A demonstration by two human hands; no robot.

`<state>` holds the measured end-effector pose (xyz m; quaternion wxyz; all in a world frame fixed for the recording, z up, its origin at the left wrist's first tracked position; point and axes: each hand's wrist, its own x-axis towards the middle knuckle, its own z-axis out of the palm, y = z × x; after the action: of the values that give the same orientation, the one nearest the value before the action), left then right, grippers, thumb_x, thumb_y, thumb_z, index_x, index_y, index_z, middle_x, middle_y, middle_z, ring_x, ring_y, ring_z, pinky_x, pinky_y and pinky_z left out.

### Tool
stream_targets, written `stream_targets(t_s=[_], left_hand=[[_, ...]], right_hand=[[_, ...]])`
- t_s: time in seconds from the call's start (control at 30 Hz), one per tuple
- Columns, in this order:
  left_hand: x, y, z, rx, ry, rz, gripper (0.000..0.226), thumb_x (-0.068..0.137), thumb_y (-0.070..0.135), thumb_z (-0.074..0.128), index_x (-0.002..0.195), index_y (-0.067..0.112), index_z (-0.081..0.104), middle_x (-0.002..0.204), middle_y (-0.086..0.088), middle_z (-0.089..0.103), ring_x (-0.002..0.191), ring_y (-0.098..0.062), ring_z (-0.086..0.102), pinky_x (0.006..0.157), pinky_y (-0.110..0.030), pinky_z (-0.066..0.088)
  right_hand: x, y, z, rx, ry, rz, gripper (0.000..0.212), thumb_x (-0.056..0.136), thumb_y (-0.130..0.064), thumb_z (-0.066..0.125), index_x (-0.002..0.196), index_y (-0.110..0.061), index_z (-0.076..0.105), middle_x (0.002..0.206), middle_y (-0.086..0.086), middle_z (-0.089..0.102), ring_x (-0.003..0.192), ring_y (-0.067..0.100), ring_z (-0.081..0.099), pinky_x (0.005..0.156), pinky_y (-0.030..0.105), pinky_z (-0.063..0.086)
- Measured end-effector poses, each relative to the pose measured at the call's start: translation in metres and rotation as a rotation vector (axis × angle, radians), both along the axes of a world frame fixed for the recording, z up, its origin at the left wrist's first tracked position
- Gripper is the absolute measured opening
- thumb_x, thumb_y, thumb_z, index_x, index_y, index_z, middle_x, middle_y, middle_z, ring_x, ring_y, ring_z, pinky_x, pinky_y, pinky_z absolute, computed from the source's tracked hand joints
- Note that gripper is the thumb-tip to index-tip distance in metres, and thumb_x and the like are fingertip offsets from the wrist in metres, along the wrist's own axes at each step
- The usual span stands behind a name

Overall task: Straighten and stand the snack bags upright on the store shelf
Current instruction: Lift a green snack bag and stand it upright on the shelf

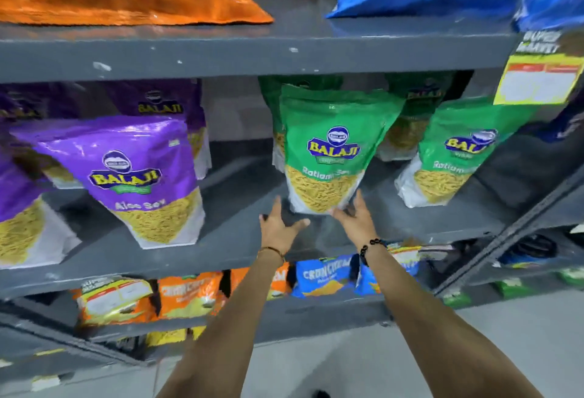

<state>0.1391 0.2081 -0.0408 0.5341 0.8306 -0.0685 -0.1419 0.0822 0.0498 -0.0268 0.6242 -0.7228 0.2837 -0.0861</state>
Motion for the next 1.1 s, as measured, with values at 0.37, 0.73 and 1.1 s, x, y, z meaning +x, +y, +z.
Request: stream_targets(t_s=[0.37,0.73,1.1], left_hand=[[-0.002,-0.015,0.006,-0.140,0.051,0.056,0.047,0.085,0.026,0.063,0.129,0.014,0.048,0.133,-0.008,0.057,0.127,-0.026,0.048,0.118,-0.056,0.015],[-0.030,0.001,0.010,-0.191,0.021,0.125,0.055,0.085,0.023,0.065,0.133,0.008,0.042,0.140,-0.013,0.049,0.128,-0.028,0.046,0.105,-0.035,0.038],[-0.032,0.002,0.011,-0.211,0.078,0.145,0.048,0.087,0.012,0.061,0.131,0.010,0.043,0.139,-0.011,0.051,0.128,-0.026,0.047,0.101,-0.030,0.038]], right_hand=[[0.006,-0.025,0.004,-0.068,0.001,0.267,0.073,0.090,-0.040,0.051,0.148,-0.027,0.010,0.146,0.002,0.042,0.128,0.018,0.044,0.105,0.036,0.037],[-0.010,-0.013,-0.003,-0.136,0.001,0.228,0.068,0.085,-0.040,0.058,0.143,-0.018,0.029,0.142,0.006,0.048,0.128,0.021,0.048,0.108,0.048,0.038],[-0.015,-0.015,-0.006,-0.168,-0.064,0.186,0.042,0.082,-0.026,0.066,0.121,-0.019,0.052,0.111,-0.005,0.060,0.104,0.017,0.059,0.095,0.038,0.049]])
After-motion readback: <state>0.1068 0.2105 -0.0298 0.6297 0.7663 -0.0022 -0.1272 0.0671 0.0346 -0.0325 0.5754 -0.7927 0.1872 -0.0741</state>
